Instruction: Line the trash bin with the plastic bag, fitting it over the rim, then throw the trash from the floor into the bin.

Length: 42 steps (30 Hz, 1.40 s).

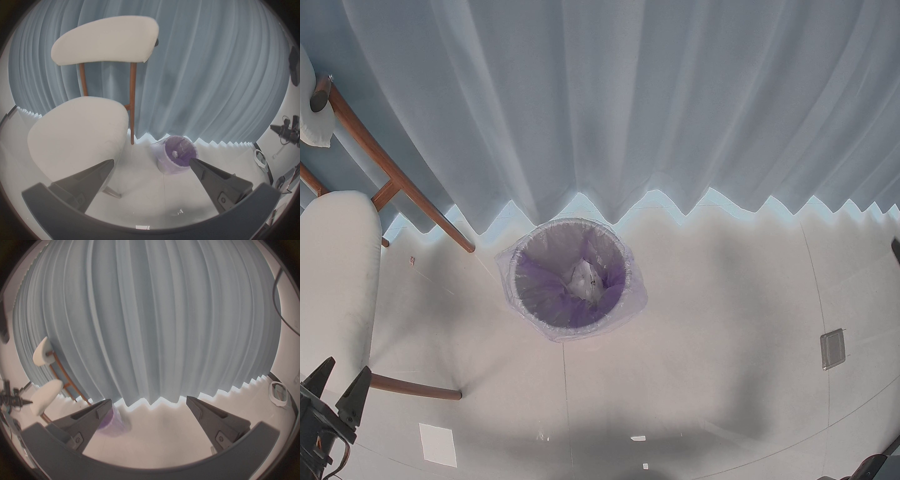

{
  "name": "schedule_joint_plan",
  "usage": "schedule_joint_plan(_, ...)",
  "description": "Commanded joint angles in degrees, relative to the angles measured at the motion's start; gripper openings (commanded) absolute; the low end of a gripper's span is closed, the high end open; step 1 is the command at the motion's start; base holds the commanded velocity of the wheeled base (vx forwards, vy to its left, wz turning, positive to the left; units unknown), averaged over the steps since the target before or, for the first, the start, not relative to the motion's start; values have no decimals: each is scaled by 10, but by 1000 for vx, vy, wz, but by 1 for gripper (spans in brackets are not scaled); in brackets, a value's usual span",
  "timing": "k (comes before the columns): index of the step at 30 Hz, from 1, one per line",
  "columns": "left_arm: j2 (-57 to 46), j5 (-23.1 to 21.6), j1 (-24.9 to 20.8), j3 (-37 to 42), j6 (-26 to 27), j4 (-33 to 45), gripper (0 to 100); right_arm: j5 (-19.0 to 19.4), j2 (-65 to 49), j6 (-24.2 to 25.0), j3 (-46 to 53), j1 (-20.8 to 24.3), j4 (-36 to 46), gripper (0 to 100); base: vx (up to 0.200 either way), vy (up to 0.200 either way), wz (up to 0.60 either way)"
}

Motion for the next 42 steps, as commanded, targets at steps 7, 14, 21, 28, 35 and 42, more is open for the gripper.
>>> schedule_joint_plan(7, -209, -43, 0, -22, 22, 150, 100, 32, -273, -45, 204, -11, 111, 100, 0, 0, 0)
schedule_joint_plan(14, -284, -65, 11, 56, 94, 204, 100, 36, -350, -6, 273, -11, 188, 100, 0, 0, 0)
schedule_joint_plan(21, -284, -90, 11, 57, 111, 191, 100, 37, -351, 1, 277, -11, 183, 100, 0, 0, 0)
schedule_joint_plan(28, -284, -98, 11, 56, 108, 193, 100, 131, -350, -14, 276, -10, 216, 100, 0, 0, 0)
schedule_joint_plan(35, -284, -97, 11, 56, 124, 193, 100, 100, -351, 8, 279, -49, 204, 100, 0, 0, 0)
schedule_joint_plan(42, -284, -53, 11, 57, 124, 193, 100, 115, -409, -6, 279, -116, 204, 100, 0, 0, 0)
